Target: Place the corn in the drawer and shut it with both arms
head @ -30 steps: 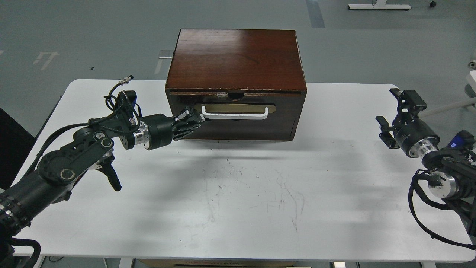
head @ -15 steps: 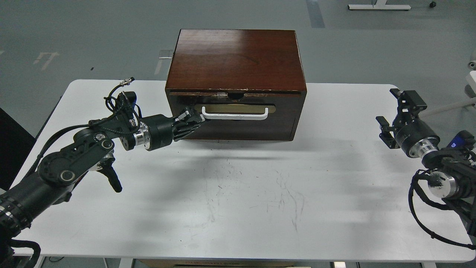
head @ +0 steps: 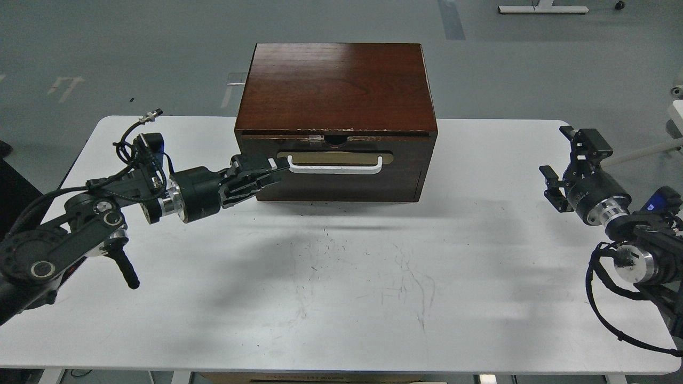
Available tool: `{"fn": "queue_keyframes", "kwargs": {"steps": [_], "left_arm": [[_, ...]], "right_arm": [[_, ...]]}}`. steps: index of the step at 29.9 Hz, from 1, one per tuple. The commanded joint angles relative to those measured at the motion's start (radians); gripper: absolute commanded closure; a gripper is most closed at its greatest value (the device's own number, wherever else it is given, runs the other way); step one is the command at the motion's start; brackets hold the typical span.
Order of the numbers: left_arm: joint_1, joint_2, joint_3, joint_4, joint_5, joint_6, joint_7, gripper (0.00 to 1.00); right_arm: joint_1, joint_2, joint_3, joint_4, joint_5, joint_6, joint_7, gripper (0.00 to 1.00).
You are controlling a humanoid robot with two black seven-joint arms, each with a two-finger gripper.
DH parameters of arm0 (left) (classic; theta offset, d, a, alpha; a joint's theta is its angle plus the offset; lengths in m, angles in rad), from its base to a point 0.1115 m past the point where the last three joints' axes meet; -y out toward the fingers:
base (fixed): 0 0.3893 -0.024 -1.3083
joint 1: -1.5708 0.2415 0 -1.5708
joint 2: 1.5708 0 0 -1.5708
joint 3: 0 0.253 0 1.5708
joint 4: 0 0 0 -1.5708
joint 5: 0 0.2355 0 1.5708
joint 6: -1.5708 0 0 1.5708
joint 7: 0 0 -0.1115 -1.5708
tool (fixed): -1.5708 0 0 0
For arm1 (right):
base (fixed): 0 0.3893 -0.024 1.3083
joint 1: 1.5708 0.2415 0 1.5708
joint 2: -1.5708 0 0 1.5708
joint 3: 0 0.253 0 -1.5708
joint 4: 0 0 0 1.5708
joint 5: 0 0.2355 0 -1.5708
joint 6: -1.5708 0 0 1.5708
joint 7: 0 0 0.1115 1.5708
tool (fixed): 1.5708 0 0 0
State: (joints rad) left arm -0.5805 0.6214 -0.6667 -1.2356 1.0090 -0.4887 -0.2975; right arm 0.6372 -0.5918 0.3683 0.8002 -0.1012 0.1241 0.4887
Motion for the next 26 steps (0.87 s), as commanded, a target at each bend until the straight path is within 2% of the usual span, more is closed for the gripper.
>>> {"fn": "queue_keyframes", "kwargs": {"steps": [1, 3, 7, 13, 19, 23, 26], "left_arm": [[0.027, 0.066, -0.022, -0.087, -0.175, 0.0, -0.028, 0.0], [0.03, 0.087, -0.046, -0.094, -0.281, 0.0, -0.052, 0.0], [0.031, 0.096, -0.106, -0.084, -0.406, 0.0, -0.071, 0.0], [0.06, 0.124, -0.136, -0.044, -0.533, 0.0, -0.071, 0.0], [0.188, 0.127, -0.14, 0.01, -0.627, 0.0, -0.069, 0.0], [0.281, 0.11, -0.204, 0.024, -0.63, 0.0, -0.061, 0.0], [0.304, 0.089, -0.232, 0.033, -0.63, 0.0, -0.057, 0.0]], "right_arm": [[0.002, 0.0, 0.009, -0.001, 0.0, 0.0, 0.0, 0.01], [0.004, 0.0, 0.012, 0.001, 0.0, 0.0, 0.0, 0.01], [0.009, 0.0, 0.04, 0.001, 0.0, -0.003, 0.0, 0.01], [0.012, 0.036, 0.084, -0.006, 0.0, -0.012, 0.0, 0.0], [0.013, 0.07, 0.084, -0.004, 0.0, -0.014, 0.0, 0.0], [0.007, 0.073, 0.084, -0.003, 0.0, -0.012, 0.0, 0.0], [0.006, 0.084, 0.084, -0.001, 0.0, -0.009, 0.0, 0.0]]}}
